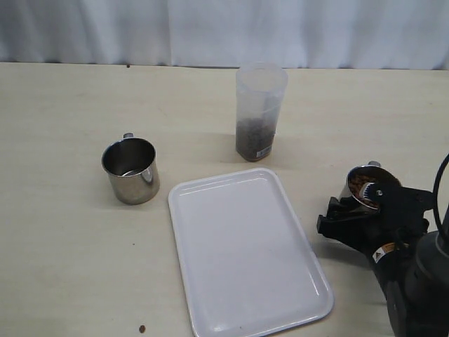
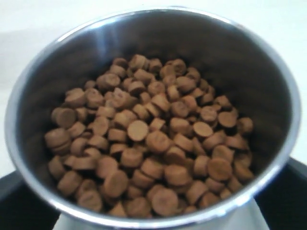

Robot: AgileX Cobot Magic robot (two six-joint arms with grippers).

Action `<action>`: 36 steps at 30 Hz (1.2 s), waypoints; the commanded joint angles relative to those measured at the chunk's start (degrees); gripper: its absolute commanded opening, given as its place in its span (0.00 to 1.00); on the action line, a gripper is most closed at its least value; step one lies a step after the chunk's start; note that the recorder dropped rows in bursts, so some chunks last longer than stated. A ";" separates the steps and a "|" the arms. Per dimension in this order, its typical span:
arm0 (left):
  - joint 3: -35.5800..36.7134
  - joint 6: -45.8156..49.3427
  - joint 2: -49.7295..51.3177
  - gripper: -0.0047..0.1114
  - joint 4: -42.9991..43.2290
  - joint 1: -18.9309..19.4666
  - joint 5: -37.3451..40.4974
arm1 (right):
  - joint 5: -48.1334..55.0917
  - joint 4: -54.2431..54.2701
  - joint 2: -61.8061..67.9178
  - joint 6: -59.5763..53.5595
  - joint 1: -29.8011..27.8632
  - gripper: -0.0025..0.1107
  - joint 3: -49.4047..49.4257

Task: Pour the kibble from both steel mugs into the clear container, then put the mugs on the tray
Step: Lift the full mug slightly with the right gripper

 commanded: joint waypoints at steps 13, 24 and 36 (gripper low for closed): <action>0.18 -0.29 -0.14 0.04 -0.04 -0.04 -0.25 | -0.89 -0.94 0.17 0.05 0.13 0.89 -0.03; 0.18 -0.29 -0.14 0.04 -0.04 -0.04 -0.25 | -0.89 -0.02 0.17 0.05 0.13 0.69 -0.03; 0.18 -0.29 -0.14 0.04 -0.04 -0.04 -0.25 | -0.89 0.37 0.17 0.05 0.13 0.19 -0.03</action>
